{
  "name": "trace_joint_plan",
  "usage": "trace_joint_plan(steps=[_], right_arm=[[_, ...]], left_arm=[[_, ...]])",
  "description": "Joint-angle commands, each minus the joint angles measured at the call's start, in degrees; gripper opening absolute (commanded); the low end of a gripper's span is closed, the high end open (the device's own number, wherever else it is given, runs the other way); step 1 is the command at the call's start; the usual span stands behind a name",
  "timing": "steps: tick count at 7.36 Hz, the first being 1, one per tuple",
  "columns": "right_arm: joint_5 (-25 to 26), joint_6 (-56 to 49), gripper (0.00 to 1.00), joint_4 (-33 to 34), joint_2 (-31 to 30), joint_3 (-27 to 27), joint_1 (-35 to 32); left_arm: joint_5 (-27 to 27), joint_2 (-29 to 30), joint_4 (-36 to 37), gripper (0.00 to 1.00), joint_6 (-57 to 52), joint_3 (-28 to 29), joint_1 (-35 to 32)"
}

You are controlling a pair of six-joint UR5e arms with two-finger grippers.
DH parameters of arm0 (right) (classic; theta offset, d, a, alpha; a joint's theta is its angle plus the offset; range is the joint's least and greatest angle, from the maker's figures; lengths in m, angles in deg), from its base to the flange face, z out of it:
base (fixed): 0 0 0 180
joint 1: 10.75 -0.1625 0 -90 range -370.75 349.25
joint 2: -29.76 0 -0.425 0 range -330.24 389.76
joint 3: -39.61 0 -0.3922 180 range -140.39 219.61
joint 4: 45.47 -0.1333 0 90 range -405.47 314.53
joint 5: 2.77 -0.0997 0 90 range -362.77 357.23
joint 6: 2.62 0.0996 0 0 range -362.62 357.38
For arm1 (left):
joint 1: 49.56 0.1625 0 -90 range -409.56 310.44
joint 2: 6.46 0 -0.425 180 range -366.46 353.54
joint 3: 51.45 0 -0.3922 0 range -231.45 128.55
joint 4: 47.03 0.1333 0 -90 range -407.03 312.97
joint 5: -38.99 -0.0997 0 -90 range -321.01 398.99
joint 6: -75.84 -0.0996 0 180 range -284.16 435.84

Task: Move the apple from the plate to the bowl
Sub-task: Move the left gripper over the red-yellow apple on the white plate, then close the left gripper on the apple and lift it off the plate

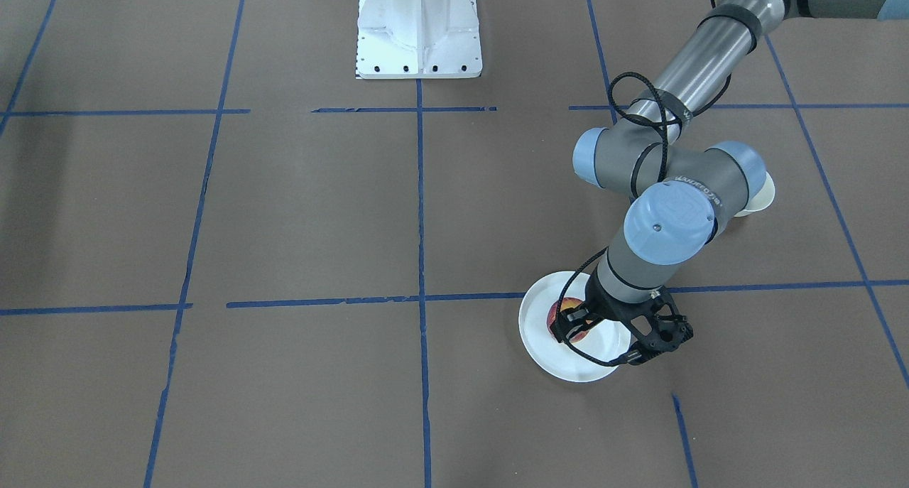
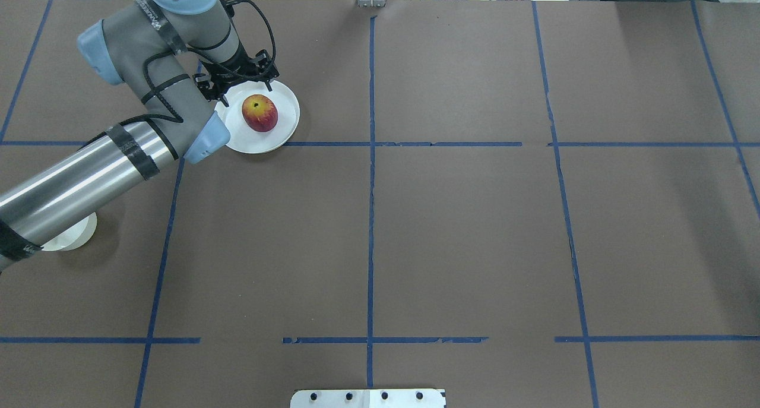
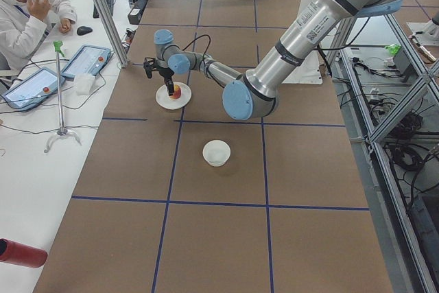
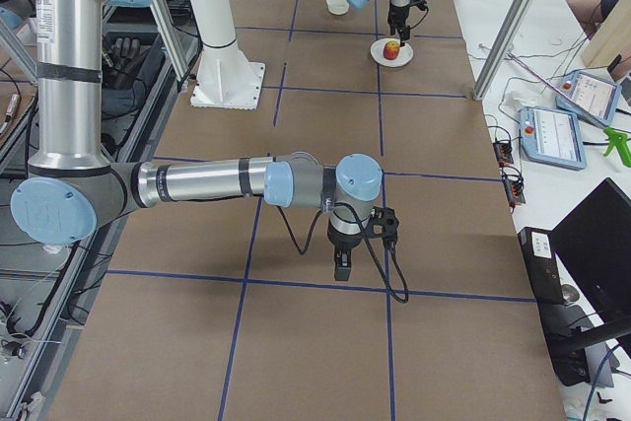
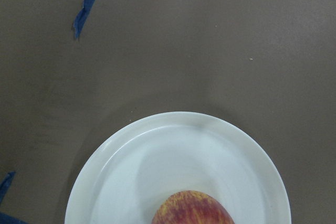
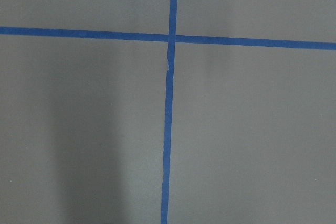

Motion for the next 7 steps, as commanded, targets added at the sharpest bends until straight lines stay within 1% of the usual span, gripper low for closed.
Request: trace_joint_plan(steps=[1,3,4,5,7], right_arm=[[0.0,-0.1,1.0,0.0,0.0,-0.1,0.0],[0.0,0.0,1.0,0.0,0.0,0.0,0.0],[0.0,0.0,1.0,0.0,0.0,0.0,0.0],[0.0,0.0,1.0,0.0,0.0,0.0,0.0],[0.0,0.0,1.0,0.0,0.0,0.0,0.0]], left_arm=[[-0.9,0.4,-3.5,1.0,0.4,3.5,1.6],[-0.8,0.4,-4.1,1.0,0.7,3.7,2.4],[-0.8,0.3,-4.4,0.93,0.8,3.7,2.5],[-0.7,0.4,-4.4,0.76,0.9,3.7,2.6],[-0.4,0.4,-4.4,0.29,0.6,3.5,2.9]])
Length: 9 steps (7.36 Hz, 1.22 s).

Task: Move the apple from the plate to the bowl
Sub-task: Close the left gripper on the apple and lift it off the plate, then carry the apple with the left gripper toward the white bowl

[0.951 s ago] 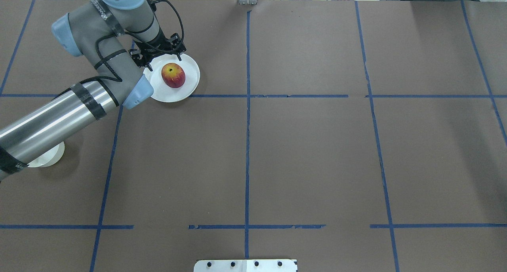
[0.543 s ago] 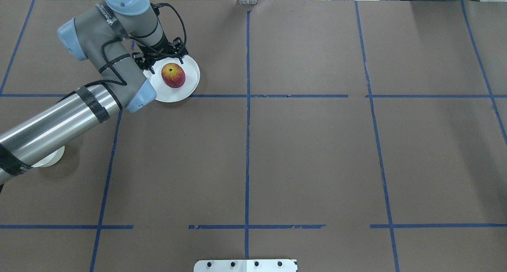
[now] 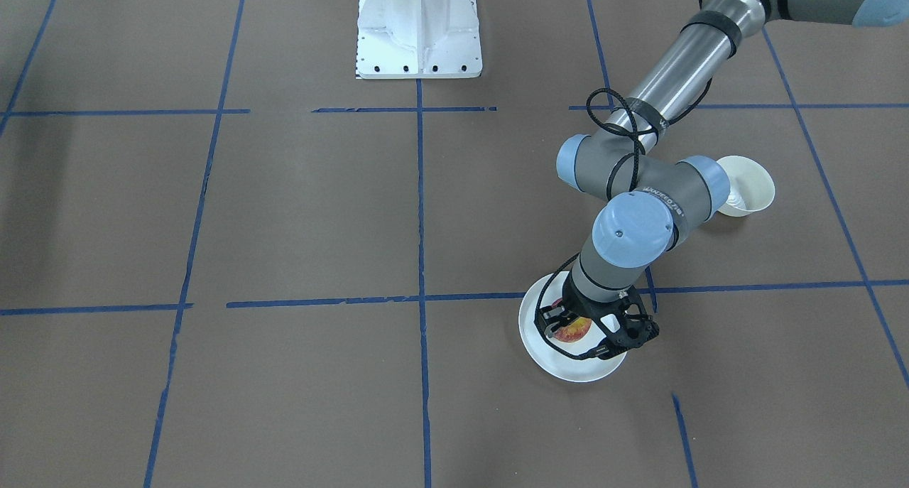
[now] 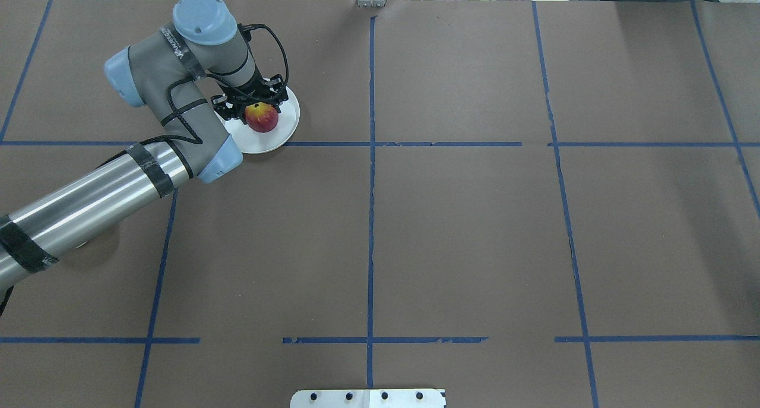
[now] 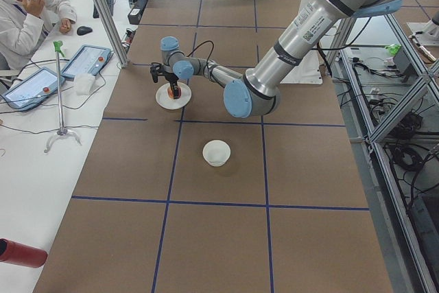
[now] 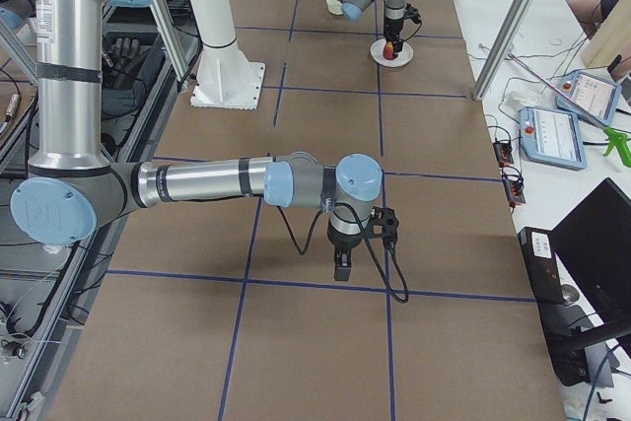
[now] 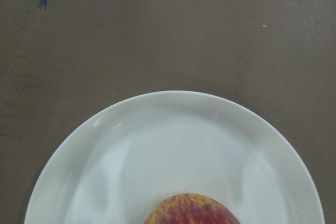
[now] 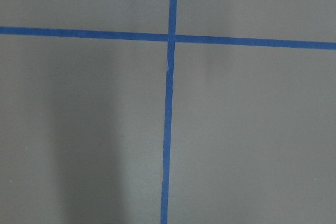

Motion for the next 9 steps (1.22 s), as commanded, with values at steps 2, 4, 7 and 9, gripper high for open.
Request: trace_joint_plan(steps=[2,4,7,9], right_arm=[[0.0,-0.1,1.0,0.0,0.0,0.0,0.0],[0.0,0.0,1.0,-0.1,0.0,0.0,0.0],[0.0,0.0,1.0,0.0,0.0,0.0,0.0],[0.0,0.0,1.0,0.0,0.0,0.0,0.0]], left_arm=[[0.7,-1.0,1.4,0.0,-0.5,-5.1,-1.9],[5.4,-12.7,6.0,0.0,-4.6,-23.1,-5.1],[5.4,-34.1,10.7,0.0,-17.8,-42.9,-6.4],[4.9,-46.6,1.2,0.0,-19.3,-45.7,-6.4]])
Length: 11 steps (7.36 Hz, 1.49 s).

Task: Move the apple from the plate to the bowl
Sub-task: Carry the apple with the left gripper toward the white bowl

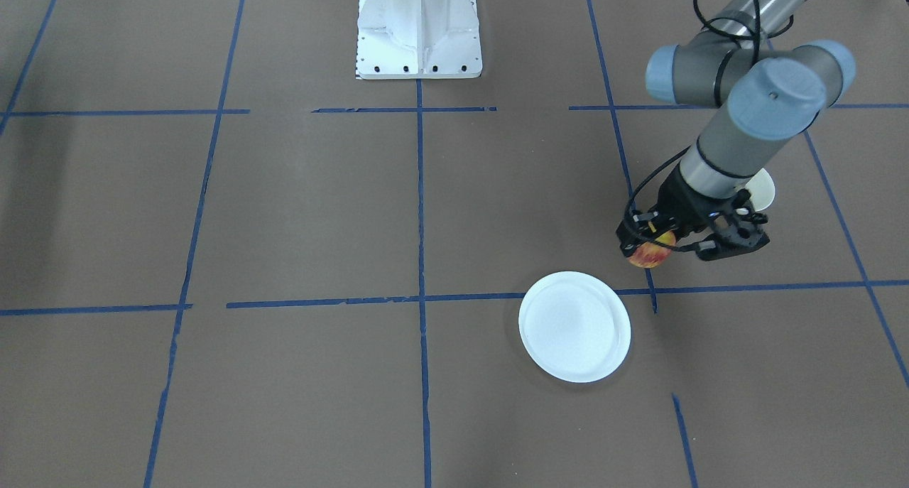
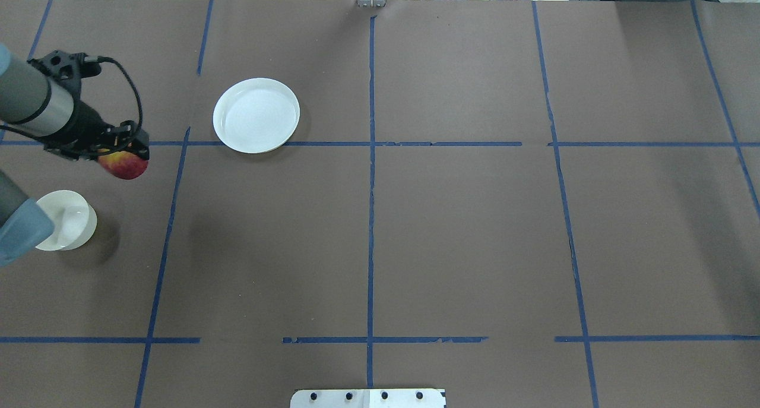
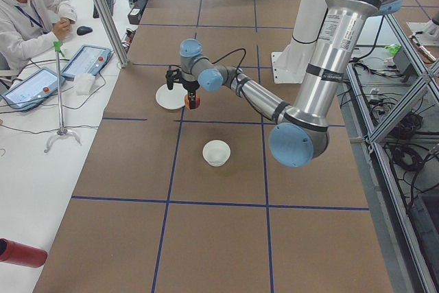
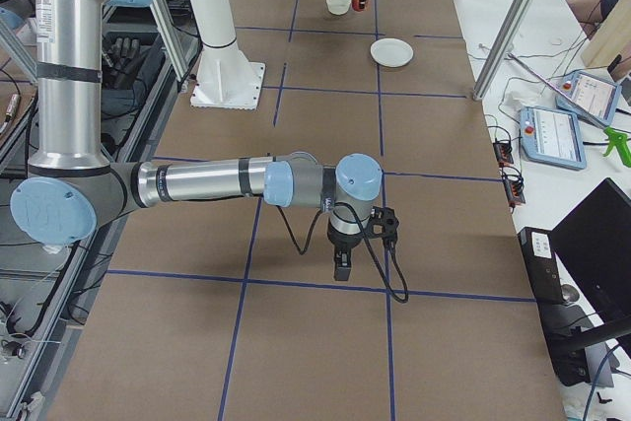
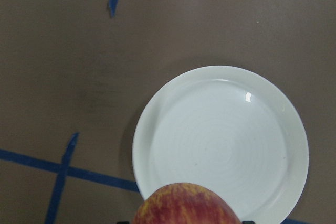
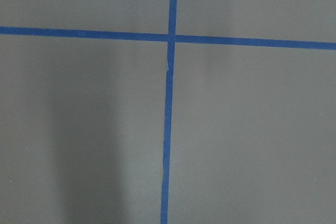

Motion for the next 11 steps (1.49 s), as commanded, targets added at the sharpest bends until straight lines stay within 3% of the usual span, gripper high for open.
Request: trace_joint_plan(steps=[1,4,10,11], right_arm=[[0.0,0.0,1.0,0.0,0.0,0.0,0.0],[0.0,-0.1,1.0,0.0,0.0,0.0,0.0],[0.0,0.0,1.0,0.0,0.0,0.0,0.0],[0.0,0.0,1.0,0.0,0.0,0.0,0.0]], left_arm=[[-0.5,-11.4,-7.7,0.0,-1.4,-2.1,0.0],[-1.5,-16.2,-10.4,0.0,-0.8,-1.2,0.6],[-0.9,-15.1,-10.5,0.0,-0.8,2.8,2.3],[-0.9,-15.0,-10.5,0.33,-0.8,3.3,2.7]])
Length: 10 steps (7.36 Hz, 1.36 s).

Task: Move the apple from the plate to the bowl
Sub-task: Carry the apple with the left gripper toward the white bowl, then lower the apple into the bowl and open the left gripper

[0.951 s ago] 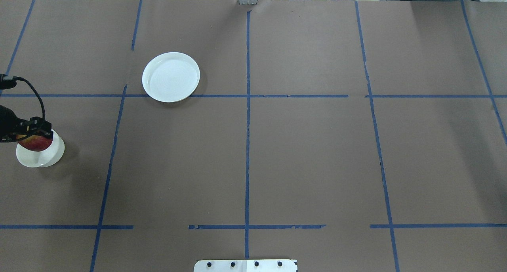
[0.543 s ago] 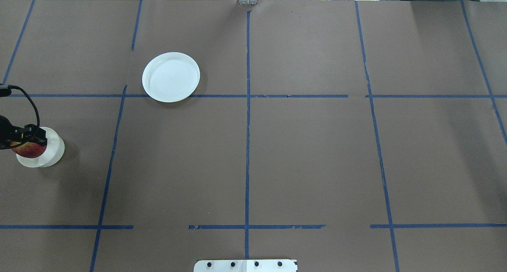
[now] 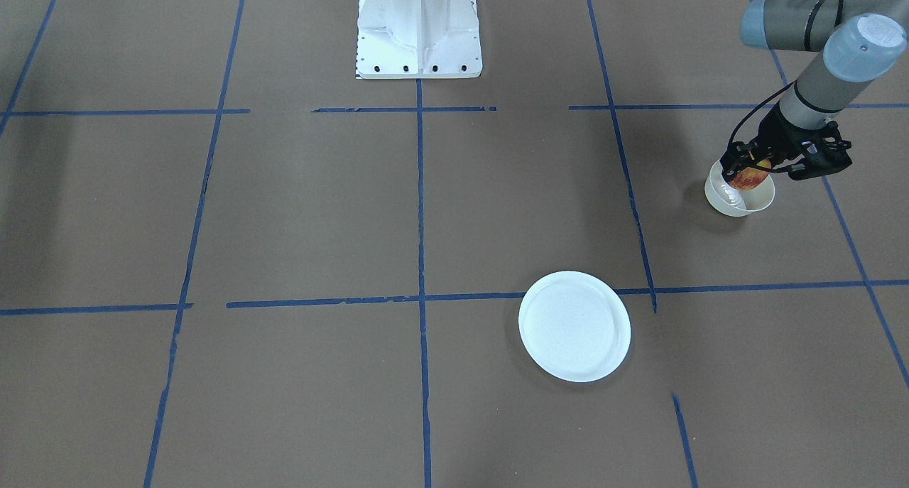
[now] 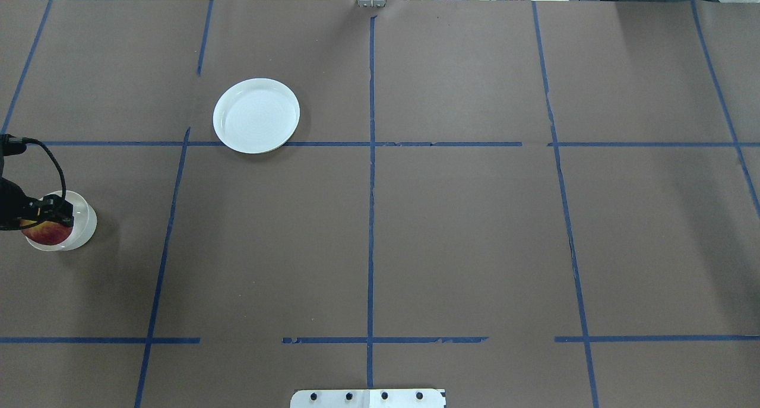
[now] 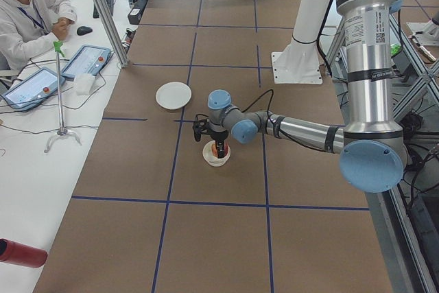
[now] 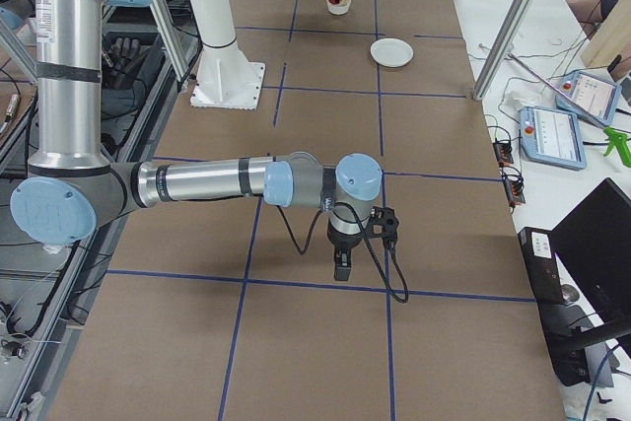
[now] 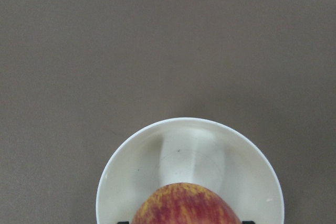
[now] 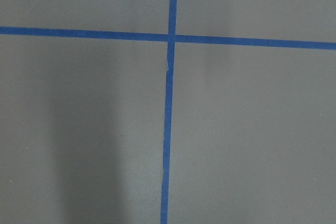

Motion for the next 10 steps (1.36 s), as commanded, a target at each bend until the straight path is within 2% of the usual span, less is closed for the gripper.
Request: trace_joint_plan(steps=[1,3,4,7,9,10], right_arm=[[0.0,0.0,1.0,0.0,0.0,0.0,0.0],[0.0,0.0,1.0,0.0,0.0,0.0,0.0],[0.0,0.0,1.0,0.0,0.0,-0.1,0.0],[0.0,0.0,1.0,0.0,0.0,0.0,0.0],[0.0,0.0,1.0,0.0,0.0,0.0,0.0],[0.0,0.0,1.0,0.0,0.0,0.0,0.0]], left_arm=[[0.1,0.1,0.0,0.51,0.1,0.7,0.7],[0.1,0.2,0.0,0.86,0.1,0.7,0.9],[0.2,0.2,0.0,0.99,0.1,0.7,0.9],[0.4,0.6,0.1,1.0,0.1,0.0,0.8],[4.6,-0.7,1.1,1.0,-0.5,-5.7,-0.3],[5.7,-3.8,1.5,1.0,-1.6,-10.3,-2.6]])
